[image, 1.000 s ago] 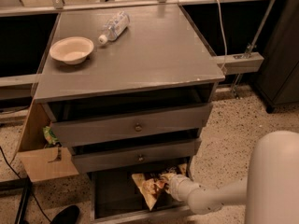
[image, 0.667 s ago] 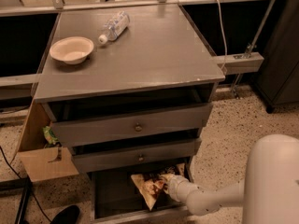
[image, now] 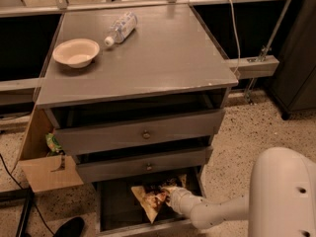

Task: Place brown chip bag into bottom drawer

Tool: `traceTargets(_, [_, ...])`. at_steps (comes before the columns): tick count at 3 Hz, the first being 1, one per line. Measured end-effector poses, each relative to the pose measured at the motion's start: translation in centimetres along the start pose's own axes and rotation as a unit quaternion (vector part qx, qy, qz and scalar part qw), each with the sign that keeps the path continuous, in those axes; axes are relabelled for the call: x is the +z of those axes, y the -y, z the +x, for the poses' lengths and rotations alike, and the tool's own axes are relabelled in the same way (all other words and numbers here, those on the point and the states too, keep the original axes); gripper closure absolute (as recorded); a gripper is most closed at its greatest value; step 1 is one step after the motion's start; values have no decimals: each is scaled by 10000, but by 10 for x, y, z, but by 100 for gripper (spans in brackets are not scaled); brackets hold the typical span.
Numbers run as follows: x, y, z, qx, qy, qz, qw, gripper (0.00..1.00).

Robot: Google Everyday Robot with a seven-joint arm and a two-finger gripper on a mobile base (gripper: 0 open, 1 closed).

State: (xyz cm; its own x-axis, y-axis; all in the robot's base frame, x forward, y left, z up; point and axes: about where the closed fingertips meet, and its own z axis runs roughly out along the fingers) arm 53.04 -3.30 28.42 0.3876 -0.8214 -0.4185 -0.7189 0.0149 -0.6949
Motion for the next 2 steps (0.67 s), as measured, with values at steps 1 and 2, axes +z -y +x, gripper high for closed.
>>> traceTargets(1, [26, -5, -12, -62, 213, 41, 9997, 100])
traceTargets(2, [43, -3, -17, -154, 334, 104, 9993, 100])
